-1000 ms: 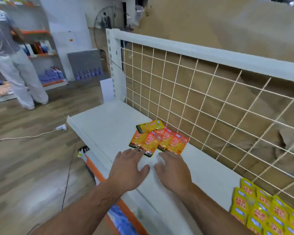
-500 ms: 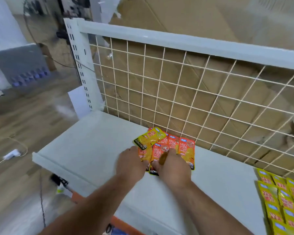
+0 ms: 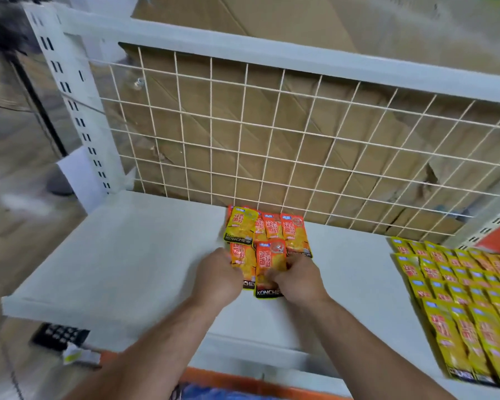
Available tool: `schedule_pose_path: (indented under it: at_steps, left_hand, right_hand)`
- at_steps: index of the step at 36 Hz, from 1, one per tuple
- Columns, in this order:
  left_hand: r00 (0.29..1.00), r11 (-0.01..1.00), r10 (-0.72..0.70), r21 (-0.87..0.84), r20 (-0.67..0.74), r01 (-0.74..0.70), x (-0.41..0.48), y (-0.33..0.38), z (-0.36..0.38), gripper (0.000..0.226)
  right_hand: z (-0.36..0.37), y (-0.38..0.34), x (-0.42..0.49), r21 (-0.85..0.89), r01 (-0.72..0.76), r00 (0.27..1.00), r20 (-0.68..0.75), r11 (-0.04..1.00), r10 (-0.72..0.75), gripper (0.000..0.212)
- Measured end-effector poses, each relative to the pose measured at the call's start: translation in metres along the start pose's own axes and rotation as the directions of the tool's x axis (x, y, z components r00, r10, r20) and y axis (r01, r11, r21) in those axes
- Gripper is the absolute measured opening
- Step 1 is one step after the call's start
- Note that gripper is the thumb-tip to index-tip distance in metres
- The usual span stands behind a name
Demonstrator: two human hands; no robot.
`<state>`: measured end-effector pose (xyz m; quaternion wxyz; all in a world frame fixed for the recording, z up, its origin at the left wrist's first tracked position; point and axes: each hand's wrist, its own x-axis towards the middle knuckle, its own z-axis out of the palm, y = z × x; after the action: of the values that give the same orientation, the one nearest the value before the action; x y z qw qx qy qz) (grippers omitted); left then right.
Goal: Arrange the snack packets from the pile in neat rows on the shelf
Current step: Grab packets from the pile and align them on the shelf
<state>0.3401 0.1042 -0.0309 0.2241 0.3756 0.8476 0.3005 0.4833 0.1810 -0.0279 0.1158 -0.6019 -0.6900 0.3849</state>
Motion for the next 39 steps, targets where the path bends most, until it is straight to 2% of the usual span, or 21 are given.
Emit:
schedule_pose_path:
  at_steps: [3,9,13,21,27,29,32,36,39]
  left_hand:
    - [0.998,0.998,-0.027,-0.058,0.065,0.03,-0.012,0.002,0.002,0.011]
    - [0.988,0.974,-0.05,-0.213,0.147,0.081,-0.052,0.017,0.003,0.009]
    - [0.985,0.957,-0.04,-0.278,0.17,0.087,-0.084,0.032,0.008,0.02]
    - [0.977,0.92,0.015,-0.386,0.211,0.069,-0.177,0.073,0.032,0.028]
    - [0.96,0.919,0.077,-0.392,0.269,0.036,-0.255,0.103,0.068,0.031]
    - [0.946,0.913,0.105,-0.407,0.306,0.03,-0.276,0.113,0.083,0.028]
    - [0.923,0.91,0.142,-0.414,0.358,0.021,-0.307,0.128,0.106,0.011]
    - [0.879,0.913,0.178,-0.407,0.442,0.02,-0.335,0.146,0.14,0.017]
    - [0.834,0.898,0.222,-0.439,0.506,0.027,-0.351,0.166,0.164,0.031]
  right_hand:
    - [-0.007,0.01,-0.006,0.128,-0.042,0.999,0.01,0.991,0.041,0.014]
    - [-0.026,0.032,-0.03,0.34,-0.059,0.998,0.032,0.939,0.051,0.023]
    - [-0.044,0.051,-0.056,0.451,-0.051,0.999,0.028,0.891,0.043,0.029]
    - [-0.099,0.117,-0.122,0.489,0.01,0.999,-0.044,0.872,0.014,0.036]
    - [-0.141,0.184,-0.184,0.455,0.055,0.985,-0.17,0.889,0.025,0.039]
    - [-0.156,0.207,-0.203,0.449,0.058,0.977,-0.21,0.892,0.042,0.041]
    - [-0.176,0.24,-0.232,0.437,0.058,0.961,-0.269,0.898,0.069,0.042]
    - [-0.203,0.282,-0.261,0.472,0.043,0.948,-0.297,0.881,0.113,0.041]
    - [-0.226,0.309,-0.277,0.473,0.048,0.934,-0.333,0.88,0.128,0.045]
